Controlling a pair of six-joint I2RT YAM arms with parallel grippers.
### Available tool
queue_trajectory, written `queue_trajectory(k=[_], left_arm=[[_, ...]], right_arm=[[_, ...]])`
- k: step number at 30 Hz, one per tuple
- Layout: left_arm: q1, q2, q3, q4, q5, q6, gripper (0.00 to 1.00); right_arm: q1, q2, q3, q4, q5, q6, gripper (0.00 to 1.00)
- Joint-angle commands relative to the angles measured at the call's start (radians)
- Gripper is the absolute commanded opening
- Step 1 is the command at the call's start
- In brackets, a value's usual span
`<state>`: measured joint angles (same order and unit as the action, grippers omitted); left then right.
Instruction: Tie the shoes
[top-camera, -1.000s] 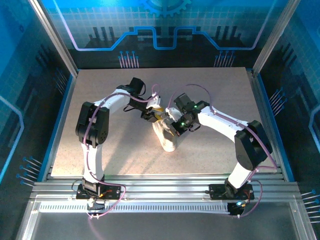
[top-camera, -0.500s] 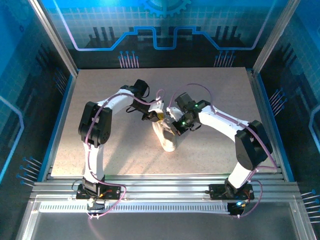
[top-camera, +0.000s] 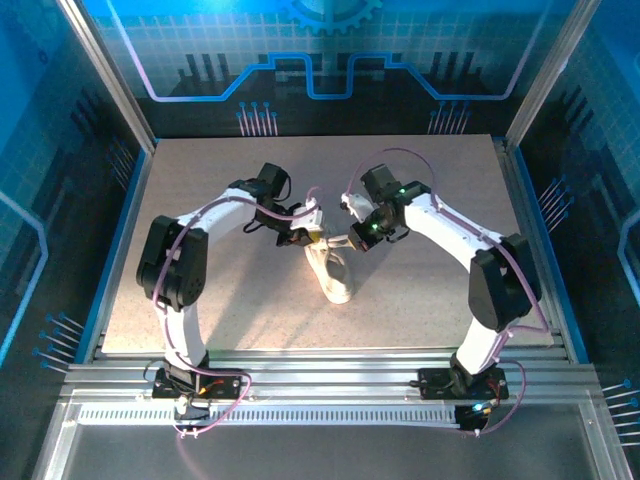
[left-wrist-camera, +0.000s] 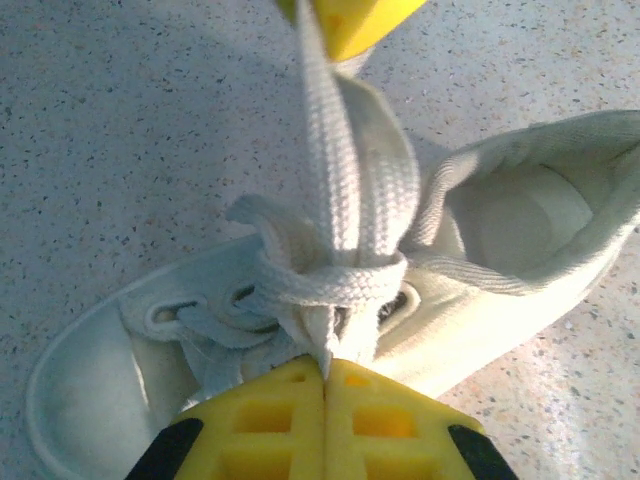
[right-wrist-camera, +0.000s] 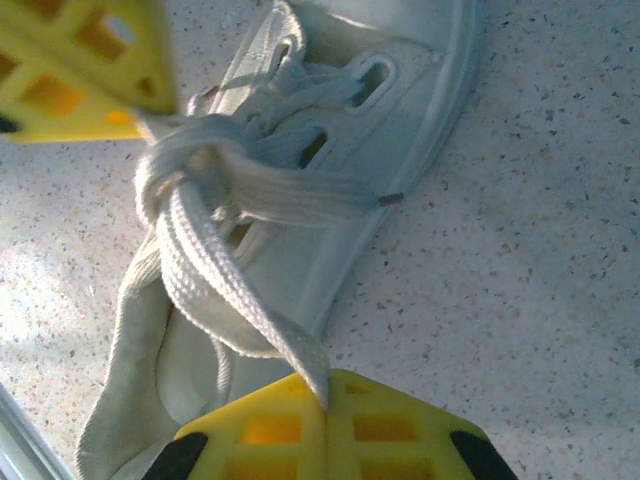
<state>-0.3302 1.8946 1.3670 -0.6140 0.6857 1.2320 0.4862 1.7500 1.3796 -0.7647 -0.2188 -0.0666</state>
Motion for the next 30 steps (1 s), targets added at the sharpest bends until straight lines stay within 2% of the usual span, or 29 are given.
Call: queue_trajectory(k=[1,9,15,25,26,28,30], left_arm=[[0.003,-0.064,-0.053,0.057,-0.002,-0.081,0.00],[-0.019,-0.129,-0.183,0.112,-0.045,-0.186,0.00],[-0.035,-0.159,-0.252,0.142,-0.085,-0.254,0.00],[-0.041,-0.186,-0.281,0.212,-0.123,-0.321,0.00],[-0.043,-0.187,-0.277,0.214,-0.121,-0.323,0.00],[-0.048,-0.188,-0.276,0.220,-0.122,-0.325,0.00],[-0.053,-0.184,-0.267,0.222,-0.120,-0.328,0.00]], right_arm=[[-0.016,0.039,0.045,-0.045,-0.041,-0.061,0.03],[-0.034,0.113,0.055,-0.009,-0.092,-0.109,0.00],[-0.043,0.149,0.030,-0.002,-0.070,-0.122,0.00],[-0.058,0.164,0.006,0.023,-0.063,-0.111,0.00],[-0.060,0.166,0.007,0.022,-0.065,-0.110,0.02],[-0.061,0.151,-0.001,0.030,-0.069,-0.105,0.15],[-0.071,0.113,-0.025,0.059,-0.095,-0.094,0.24]])
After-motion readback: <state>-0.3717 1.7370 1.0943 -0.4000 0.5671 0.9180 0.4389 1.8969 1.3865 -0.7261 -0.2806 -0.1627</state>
